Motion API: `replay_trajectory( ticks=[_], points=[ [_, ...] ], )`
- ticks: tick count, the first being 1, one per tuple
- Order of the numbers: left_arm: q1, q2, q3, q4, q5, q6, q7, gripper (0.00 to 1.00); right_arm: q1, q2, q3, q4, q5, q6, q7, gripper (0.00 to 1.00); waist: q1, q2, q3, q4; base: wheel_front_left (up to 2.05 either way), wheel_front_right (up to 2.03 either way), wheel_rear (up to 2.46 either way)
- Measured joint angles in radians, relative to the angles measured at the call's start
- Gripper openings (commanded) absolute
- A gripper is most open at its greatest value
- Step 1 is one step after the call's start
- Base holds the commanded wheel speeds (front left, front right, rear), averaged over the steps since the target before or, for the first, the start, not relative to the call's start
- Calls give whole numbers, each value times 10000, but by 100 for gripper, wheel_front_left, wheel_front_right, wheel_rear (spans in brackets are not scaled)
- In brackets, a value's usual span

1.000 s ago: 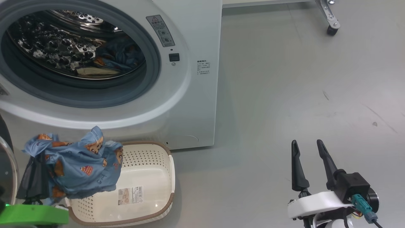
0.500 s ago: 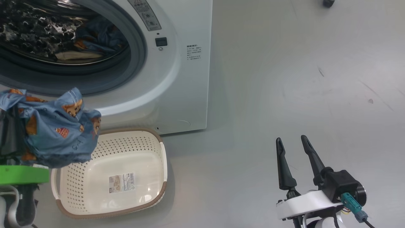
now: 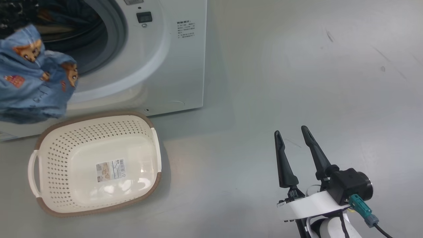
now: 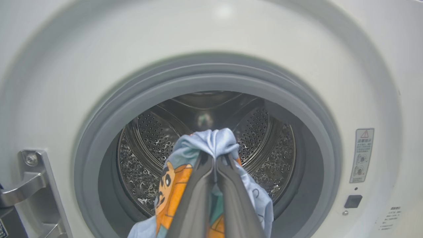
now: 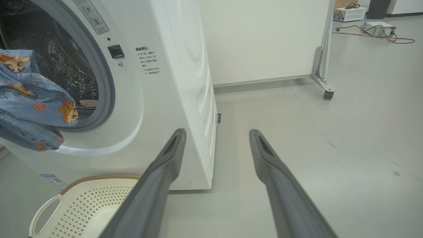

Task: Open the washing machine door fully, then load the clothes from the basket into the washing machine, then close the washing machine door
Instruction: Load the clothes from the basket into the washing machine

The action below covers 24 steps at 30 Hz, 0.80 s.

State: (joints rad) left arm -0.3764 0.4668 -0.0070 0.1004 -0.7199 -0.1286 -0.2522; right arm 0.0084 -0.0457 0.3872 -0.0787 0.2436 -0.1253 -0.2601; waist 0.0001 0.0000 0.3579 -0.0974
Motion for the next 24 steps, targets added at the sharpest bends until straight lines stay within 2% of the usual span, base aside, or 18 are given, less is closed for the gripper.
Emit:
replay_trajectory(
  ticks=[3,11,24],
  points=[
    [-442,366,-35,29,-38,0,0,0,-183,0,134,-132,0,0,0,100,0,0,391,-92,0,0,0],
    [-1023,782,-378,255,-483,0,-2,0,-479,-4,245,-401,8,0,0,100,1,0,1468,-329,0,0,0],
    [-2561,1939,-1106,458,-817,0,148,0,-956,-2,454,-648,297,-2,0,100,1,0,3135,-761,0,0,0]
  ],
)
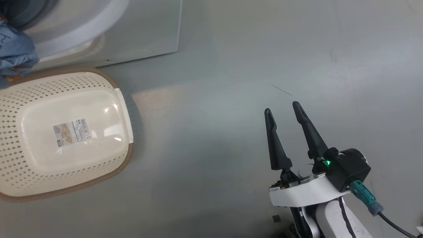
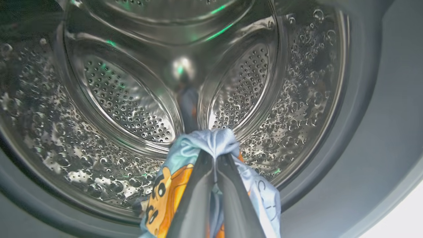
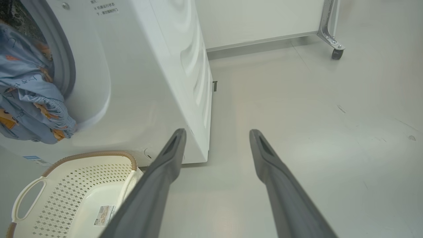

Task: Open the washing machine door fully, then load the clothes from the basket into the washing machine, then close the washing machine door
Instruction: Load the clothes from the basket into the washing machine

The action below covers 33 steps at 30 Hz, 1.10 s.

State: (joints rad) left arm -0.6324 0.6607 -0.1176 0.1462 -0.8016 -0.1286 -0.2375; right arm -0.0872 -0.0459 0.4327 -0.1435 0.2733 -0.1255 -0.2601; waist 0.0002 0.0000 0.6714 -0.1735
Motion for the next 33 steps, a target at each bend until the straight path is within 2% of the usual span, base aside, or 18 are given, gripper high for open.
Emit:
replay_trajectory(
  ticks=[20,33],
  points=[
    [-2474,890,-740,734,-495,0,713,0,-326,2,305,-50,378,0,0,100,-1,0,1308,-540,0,0,0],
    [-3763,1344,-1168,1323,-646,0,1799,0,-440,2,596,-40,608,0,0,100,-1,0,1758,-722,0,0,0]
  ],
)
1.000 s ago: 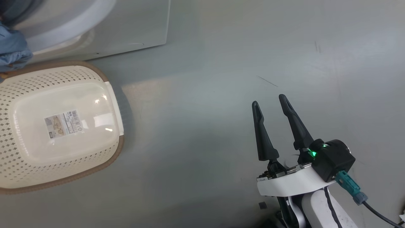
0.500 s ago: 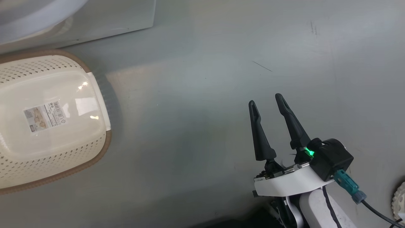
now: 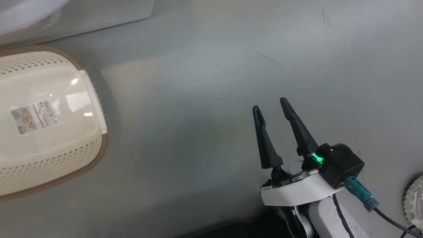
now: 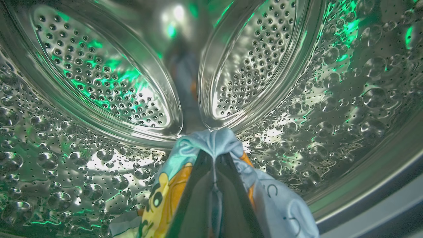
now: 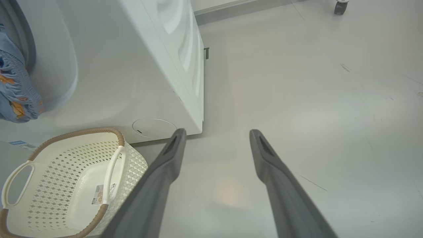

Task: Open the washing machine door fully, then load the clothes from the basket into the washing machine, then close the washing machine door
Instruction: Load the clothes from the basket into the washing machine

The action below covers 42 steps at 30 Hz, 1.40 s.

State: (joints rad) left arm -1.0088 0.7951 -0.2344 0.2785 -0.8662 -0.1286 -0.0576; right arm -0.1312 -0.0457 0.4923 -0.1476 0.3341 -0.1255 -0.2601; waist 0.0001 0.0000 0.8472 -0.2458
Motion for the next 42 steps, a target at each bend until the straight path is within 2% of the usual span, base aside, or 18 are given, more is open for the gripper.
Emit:
replay_trajectory(
  ticks=[15,17,20,23,31,32,33,34,35,42],
  points=[
    [-1254,376,-458,489,-322,0,1172,0,-4,0,380,102,102,0,0,100,0,0,746,-55,0,0,0],
    [-1388,385,-497,466,-127,0,892,0,-40,2,416,151,105,0,0,100,0,0,798,-59,0,0,0],
    [-2088,560,-433,127,736,0,-144,0,-90,2,531,153,107,0,0,100,-1,0,861,-72,0,0,0],
    [-2355,621,-407,8,1047,0,-800,0,-219,4,612,163,169,0,0,100,-1,0,890,-94,0,0,0],
    [-2410,522,-719,577,1164,0,-1294,0,-248,2,602,199,207,0,0,100,-1,0,967,-125,0,0,0],
    [-2403,458,-784,698,1162,0,-1338,15,-249,2,562,217,207,0,0,100,0,0,964,-119,0,0,0],
    [-2394,395,-848,807,1145,0,-1317,15,-252,0,566,228,213,0,0,100,0,0,956,-110,0,0,0],
    [-2393,345,-897,909,1020,0,-1277,84,-259,2,568,238,236,0,0,100,0,0,953,-105,0,0,0],
    [-2392,324,-945,965,871,0,-1279,100,-273,0,568,245,251,0,0,100,-1,0,950,-100,0,0,0],
    [-2323,15,-1340,1373,702,0,-1290,100,-438,2,366,322,257,0,0,100,0,0,844,-5,0,0,0]
  ],
)
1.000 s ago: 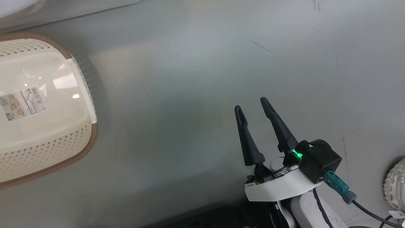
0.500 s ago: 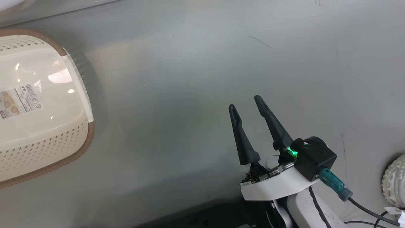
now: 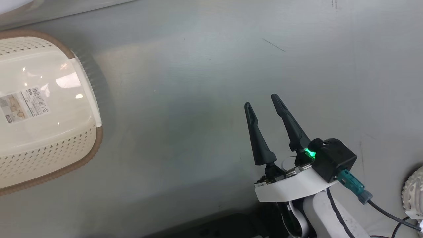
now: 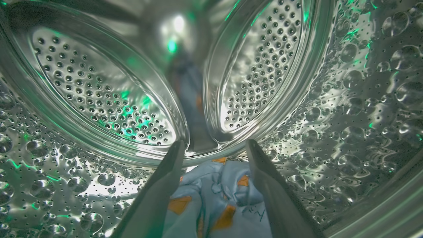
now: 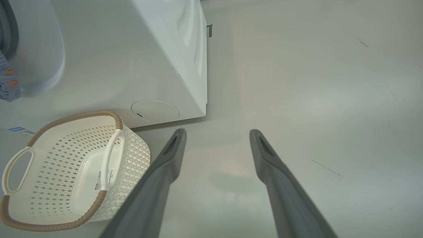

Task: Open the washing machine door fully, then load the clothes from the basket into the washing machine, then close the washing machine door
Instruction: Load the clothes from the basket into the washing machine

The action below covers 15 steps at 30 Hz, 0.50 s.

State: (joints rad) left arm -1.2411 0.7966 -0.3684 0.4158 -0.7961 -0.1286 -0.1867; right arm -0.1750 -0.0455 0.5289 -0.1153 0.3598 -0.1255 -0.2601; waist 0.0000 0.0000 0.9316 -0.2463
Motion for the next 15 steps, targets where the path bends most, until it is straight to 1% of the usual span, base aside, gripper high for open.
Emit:
replay_trajectory(
  ticks=[15],
  points=[
    [141,-729,-560,558,-337,0,-435,100,-237,-8,-593,320,-222,0,0,100,0,0,-539,624,0,0,0]
  ],
)
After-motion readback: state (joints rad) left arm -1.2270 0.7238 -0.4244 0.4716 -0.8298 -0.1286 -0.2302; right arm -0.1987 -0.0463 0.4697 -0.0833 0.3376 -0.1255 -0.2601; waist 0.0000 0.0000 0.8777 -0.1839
